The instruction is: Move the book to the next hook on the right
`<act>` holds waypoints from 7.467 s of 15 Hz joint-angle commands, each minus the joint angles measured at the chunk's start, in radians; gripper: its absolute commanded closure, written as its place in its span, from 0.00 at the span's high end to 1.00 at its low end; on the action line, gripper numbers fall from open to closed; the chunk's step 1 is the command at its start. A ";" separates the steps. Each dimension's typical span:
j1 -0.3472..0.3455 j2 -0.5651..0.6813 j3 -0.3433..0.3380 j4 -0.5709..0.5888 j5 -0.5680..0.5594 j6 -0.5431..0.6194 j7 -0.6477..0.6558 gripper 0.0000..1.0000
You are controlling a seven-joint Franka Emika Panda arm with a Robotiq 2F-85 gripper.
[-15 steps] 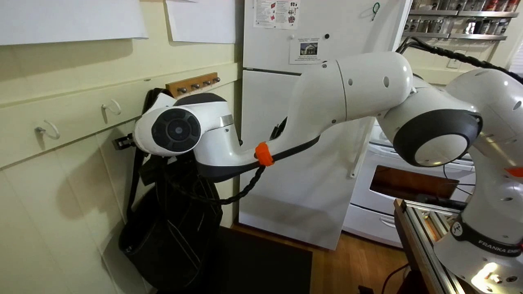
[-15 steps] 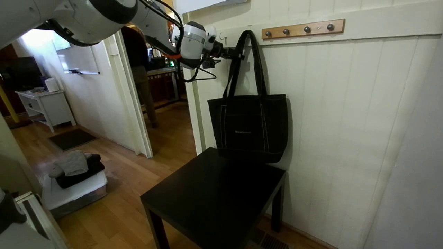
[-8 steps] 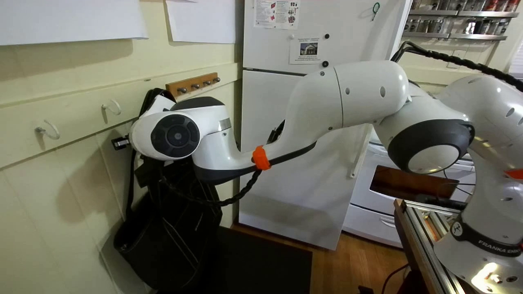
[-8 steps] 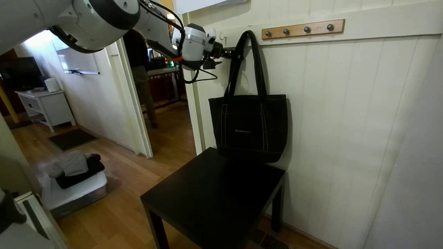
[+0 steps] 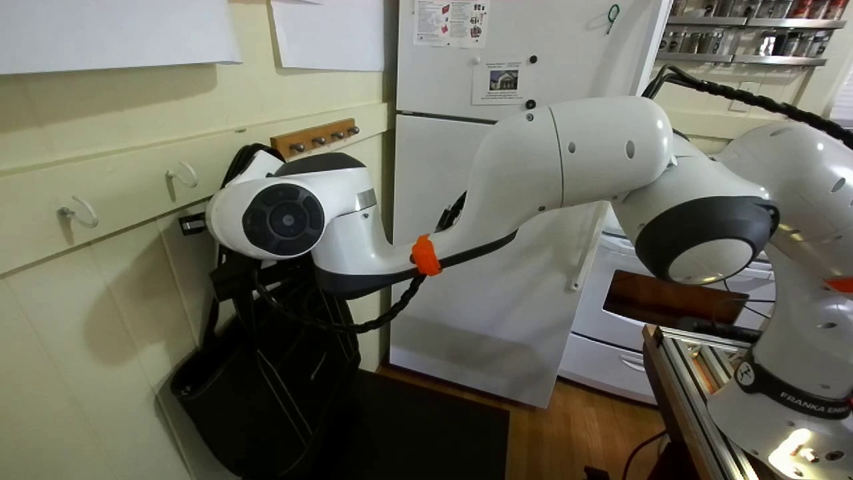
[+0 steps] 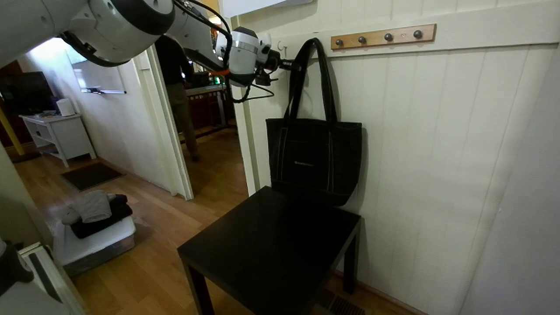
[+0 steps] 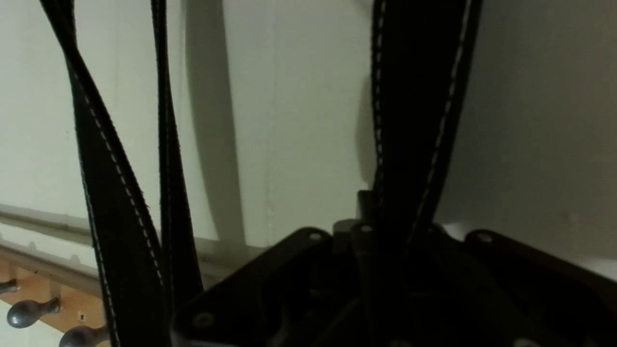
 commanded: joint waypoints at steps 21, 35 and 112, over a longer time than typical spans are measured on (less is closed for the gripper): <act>0.218 -0.283 -0.273 -0.350 -0.051 -0.128 0.304 0.02; -0.017 -0.521 0.189 -0.584 -0.269 -0.273 0.312 0.02; -0.275 -0.469 0.204 -0.489 0.308 0.261 -1.075 0.02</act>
